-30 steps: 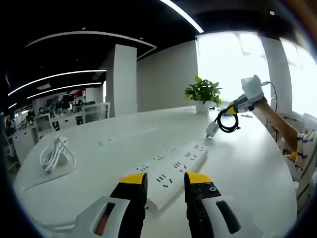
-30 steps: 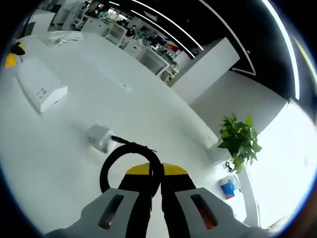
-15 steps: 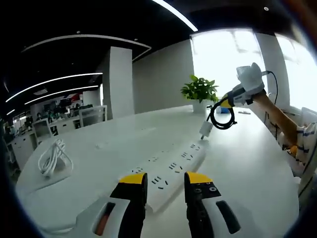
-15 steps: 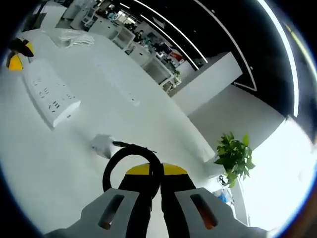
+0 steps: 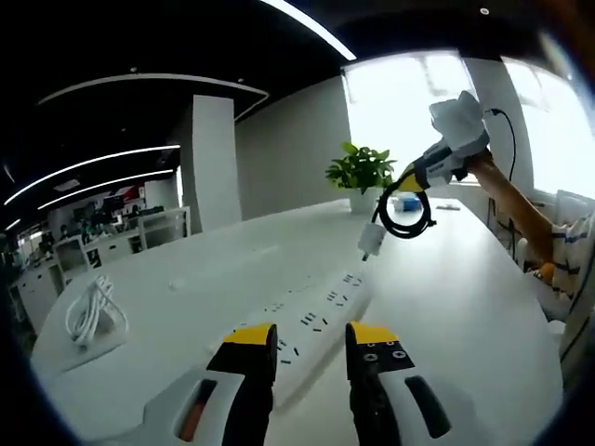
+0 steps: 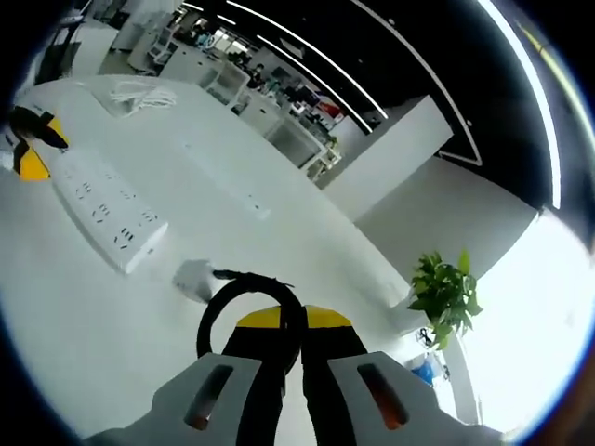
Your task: Straighten the power strip on the desk, plug the charger into it
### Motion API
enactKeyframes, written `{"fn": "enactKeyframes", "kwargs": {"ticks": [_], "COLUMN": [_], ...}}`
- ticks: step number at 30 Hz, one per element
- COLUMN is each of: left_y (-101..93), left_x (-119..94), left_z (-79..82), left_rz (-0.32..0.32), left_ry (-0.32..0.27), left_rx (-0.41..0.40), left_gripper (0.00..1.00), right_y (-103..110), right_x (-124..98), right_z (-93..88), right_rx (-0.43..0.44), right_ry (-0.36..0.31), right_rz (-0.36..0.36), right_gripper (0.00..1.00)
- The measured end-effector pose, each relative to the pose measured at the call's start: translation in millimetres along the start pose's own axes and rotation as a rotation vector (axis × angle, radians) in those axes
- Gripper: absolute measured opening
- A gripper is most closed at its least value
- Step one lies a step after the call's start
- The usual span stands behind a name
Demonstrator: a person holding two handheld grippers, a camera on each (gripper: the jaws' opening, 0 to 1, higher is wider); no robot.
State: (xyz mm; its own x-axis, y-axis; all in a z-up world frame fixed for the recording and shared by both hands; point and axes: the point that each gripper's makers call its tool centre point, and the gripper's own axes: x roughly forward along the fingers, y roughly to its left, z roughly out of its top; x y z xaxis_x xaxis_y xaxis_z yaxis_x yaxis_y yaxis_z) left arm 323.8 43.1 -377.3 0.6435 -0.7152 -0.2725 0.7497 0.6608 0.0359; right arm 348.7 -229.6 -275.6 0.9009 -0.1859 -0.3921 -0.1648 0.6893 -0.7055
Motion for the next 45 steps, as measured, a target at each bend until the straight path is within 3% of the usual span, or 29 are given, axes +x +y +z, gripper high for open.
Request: {"fn": "enactKeyframes", "kwargs": {"ticks": [9,21,32,45], "left_y": [-18.2,-17.9,-21.3,-26.1], "left_x": [6.8,5.7,3.8,4.5], "left_z": [3.5,5.5,6.0,5.6], "left_rz": [-0.054,-0.061,-0.067,-0.077], "left_ry": [-0.008,-0.01,-0.014,-0.015], "left_rx": [0.05,0.054,0.054,0.056], "left_gripper": [0.28,0.29,0.29,0.29], "right_y": [10.3,33.2,46.0,45.8], "right_x": [-17.6,-21.0,-15.9,-14.6], "right_z": [21.3,35.0,45.5,44.3], "right_rx": [0.046,0.094,0.109,0.094], "right_ry": [-0.033,-0.048,-0.054,-0.04], "right_rz": [0.059,0.142,0.159,0.14], "right_gripper": [0.03,0.03,0.03,0.03]}}
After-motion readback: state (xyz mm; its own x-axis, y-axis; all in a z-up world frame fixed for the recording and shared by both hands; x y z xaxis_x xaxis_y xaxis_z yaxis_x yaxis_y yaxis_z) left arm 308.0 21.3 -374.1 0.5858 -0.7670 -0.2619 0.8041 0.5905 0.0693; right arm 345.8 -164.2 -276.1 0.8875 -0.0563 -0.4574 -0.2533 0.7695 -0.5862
